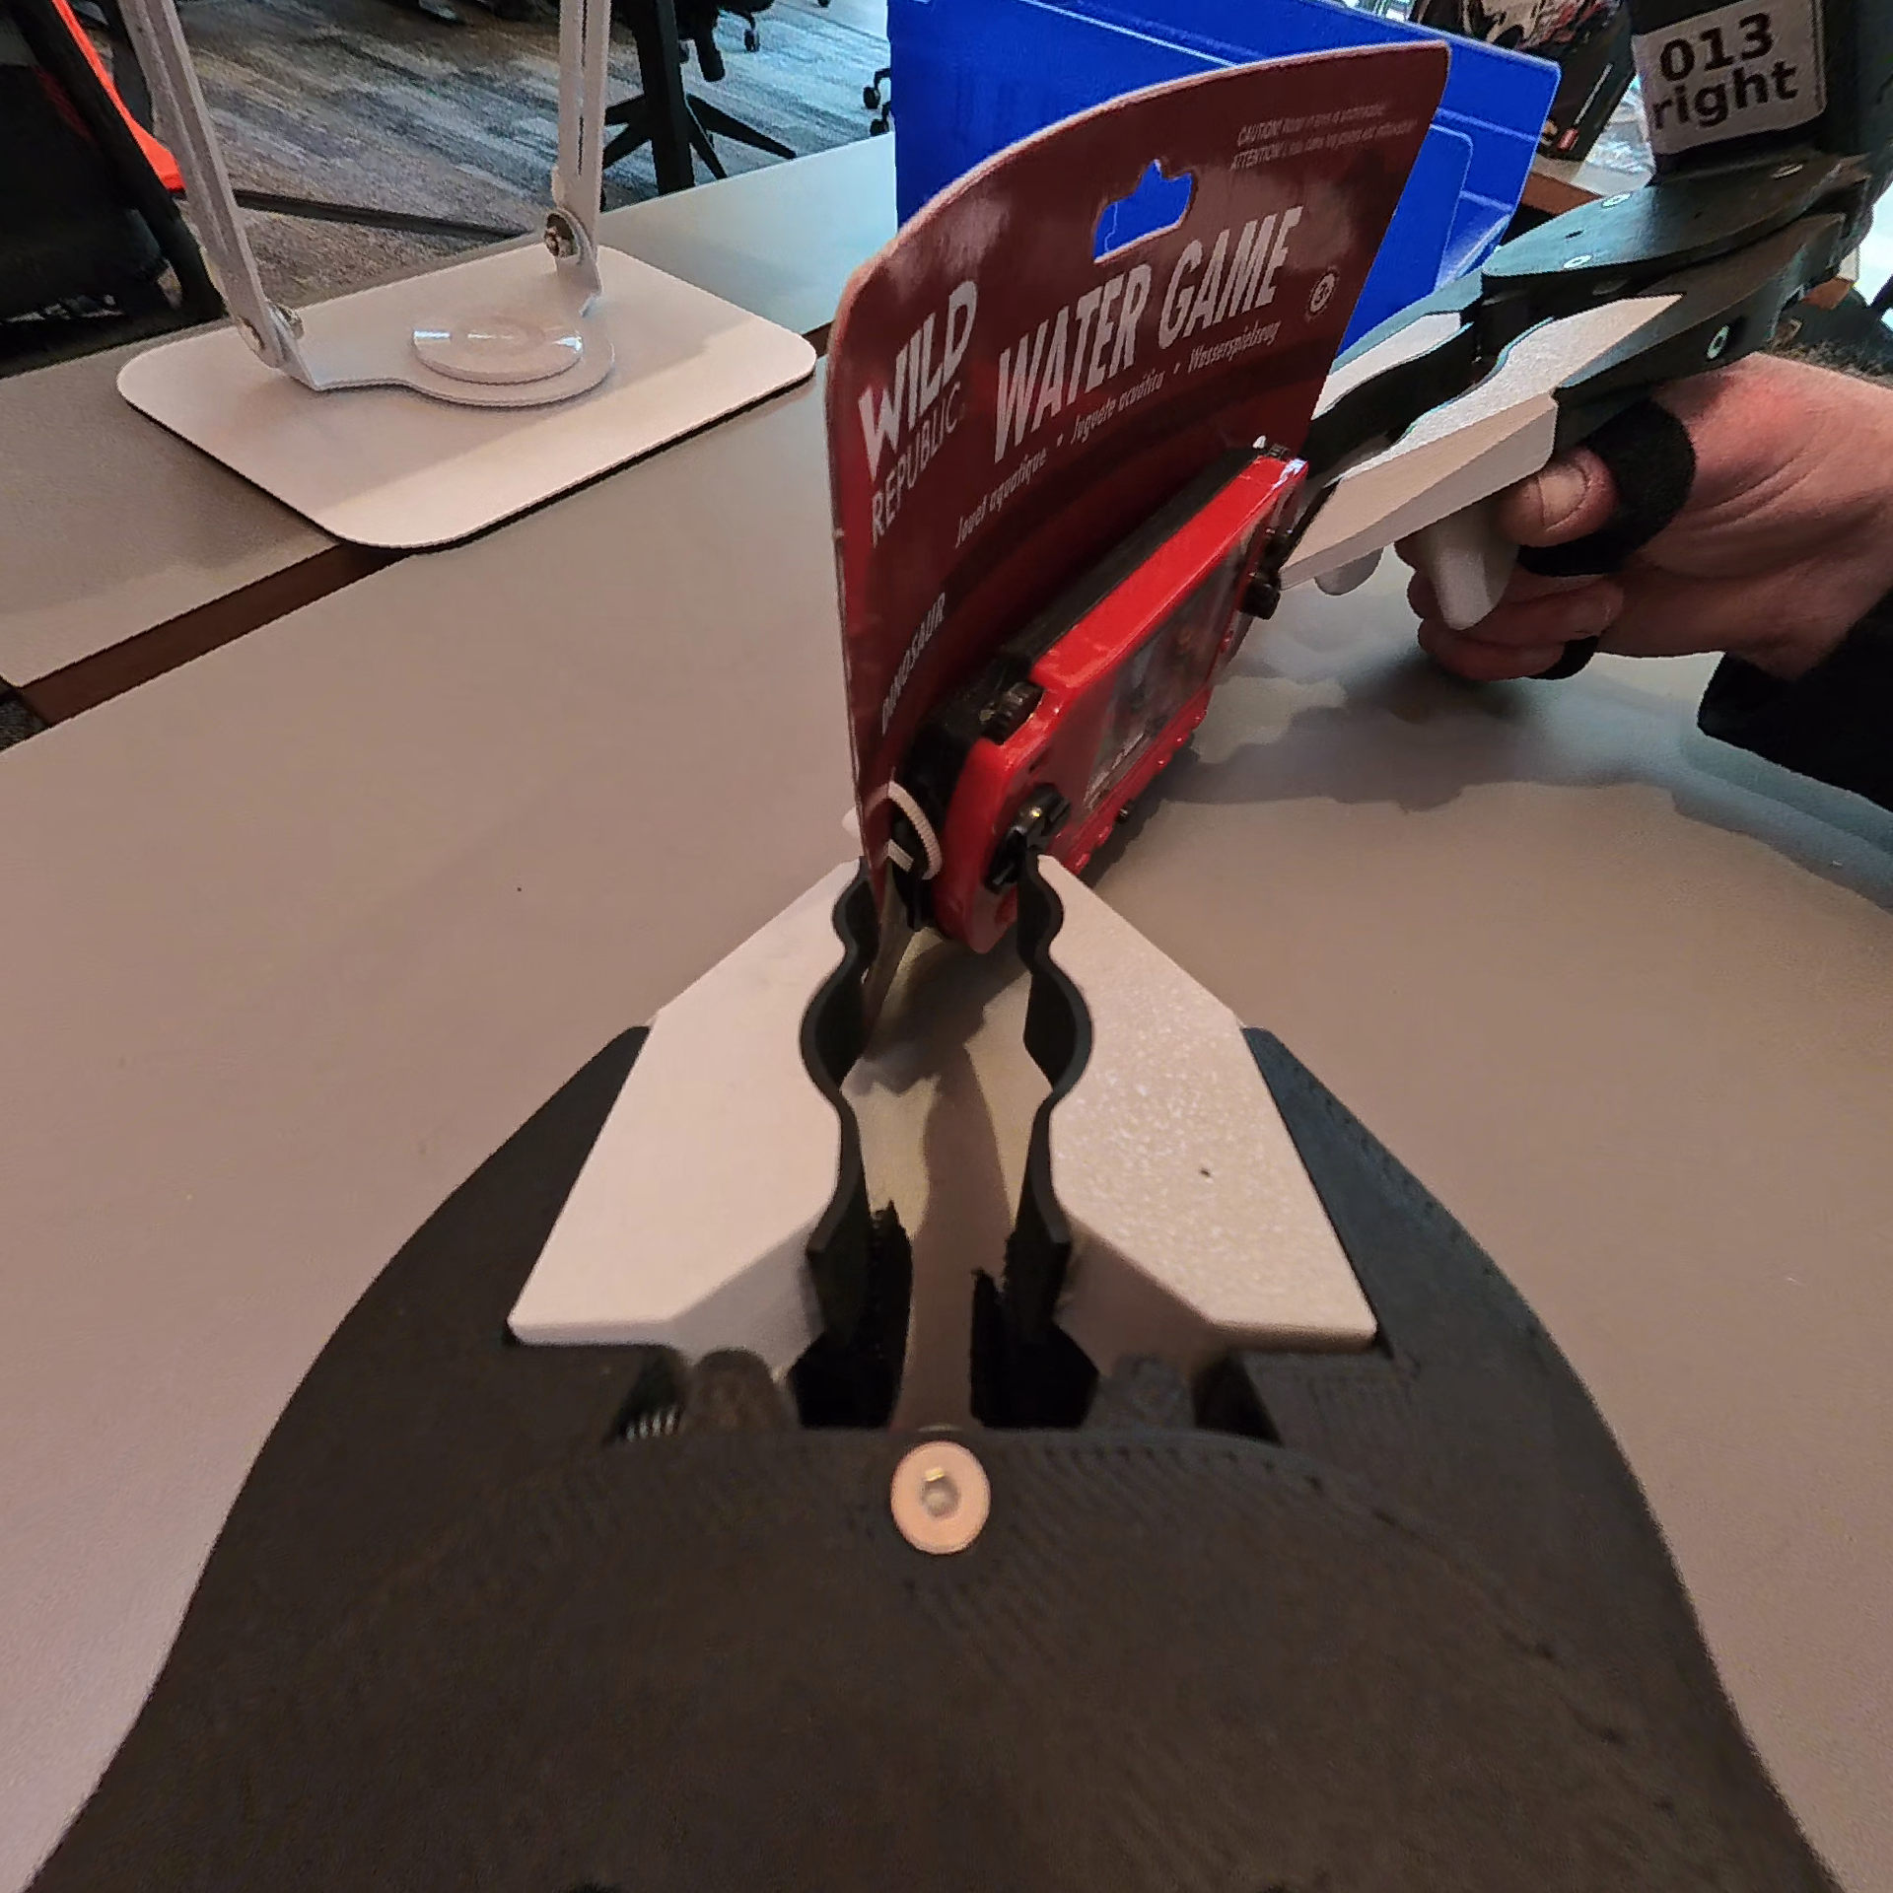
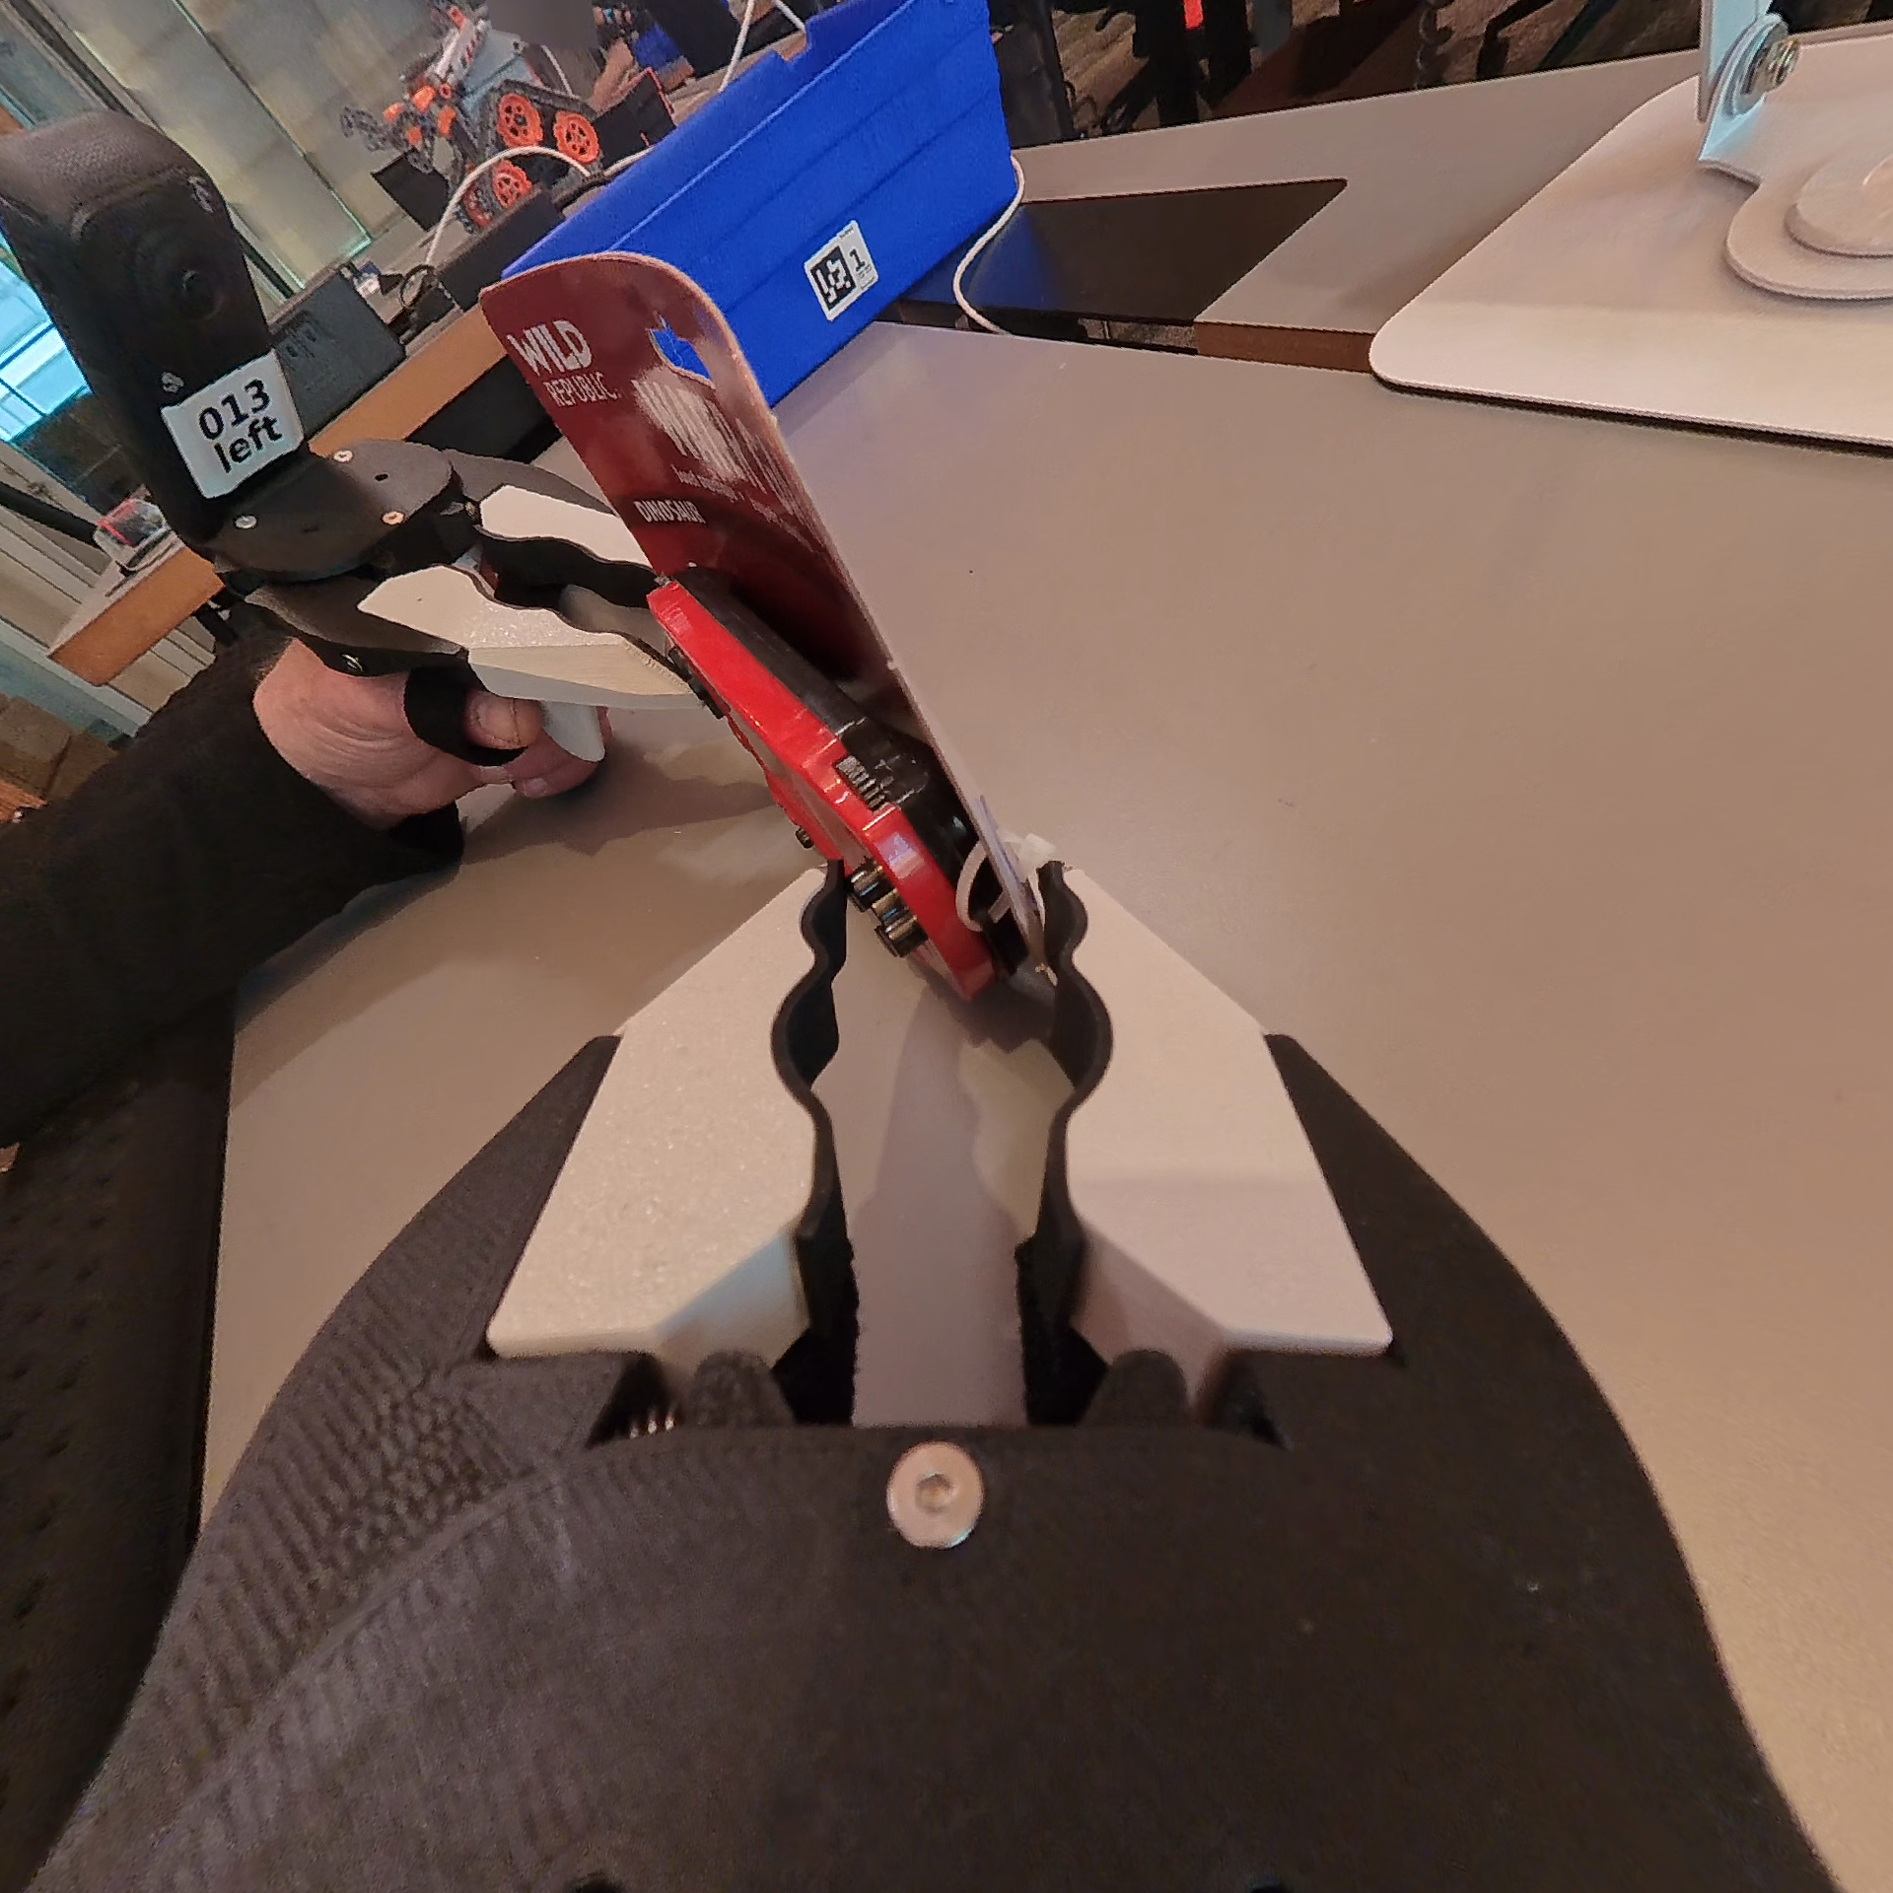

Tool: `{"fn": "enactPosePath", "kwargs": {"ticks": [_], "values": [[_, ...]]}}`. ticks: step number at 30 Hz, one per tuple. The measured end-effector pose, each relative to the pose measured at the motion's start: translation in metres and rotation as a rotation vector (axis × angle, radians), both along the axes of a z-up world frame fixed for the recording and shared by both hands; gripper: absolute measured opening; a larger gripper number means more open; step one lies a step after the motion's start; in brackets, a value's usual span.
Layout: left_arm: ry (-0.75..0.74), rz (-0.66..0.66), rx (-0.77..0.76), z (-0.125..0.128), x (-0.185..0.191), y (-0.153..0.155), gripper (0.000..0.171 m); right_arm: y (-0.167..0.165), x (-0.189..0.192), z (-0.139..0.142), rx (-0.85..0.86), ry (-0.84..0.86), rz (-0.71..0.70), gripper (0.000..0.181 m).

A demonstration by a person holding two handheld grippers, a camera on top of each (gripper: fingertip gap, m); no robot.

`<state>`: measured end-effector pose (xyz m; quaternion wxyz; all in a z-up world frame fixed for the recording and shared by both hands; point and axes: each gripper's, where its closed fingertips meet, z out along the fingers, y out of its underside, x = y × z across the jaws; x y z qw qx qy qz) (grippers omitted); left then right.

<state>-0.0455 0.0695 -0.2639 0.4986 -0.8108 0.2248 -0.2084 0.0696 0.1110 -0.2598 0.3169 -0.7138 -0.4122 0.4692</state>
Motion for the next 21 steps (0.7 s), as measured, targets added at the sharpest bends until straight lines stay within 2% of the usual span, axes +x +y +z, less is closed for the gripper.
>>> {"fn": "enactPosePath", "kwargs": {"ticks": [3, 10, 16, 21], "values": [[-0.013, -0.004, -0.007, 0.0002, 0.0008, -0.0004, 0.025, 0.0008, 0.0007, 0.0, -0.001, 0.0, -0.003, 0.037], [-0.048, -0.011, -0.013, 0.0015, 0.0032, -0.0012, 0.043, 0.001, 0.0013, -0.0009, -0.003, -0.004, -0.004, 0.037], [-0.048, -0.01, -0.017, 0.0008, 0.0026, -0.0006, 0.027, 0.0022, 0.001, 0.0001, -0.005, 0.003, -0.01, 0.036], [-0.051, -0.006, -0.029, 0.0015, 0.0033, 0.0002, 0.024, 0.0023, 0.0011, 0.0003, -0.01, 0.007, -0.011, 0.035]]}}
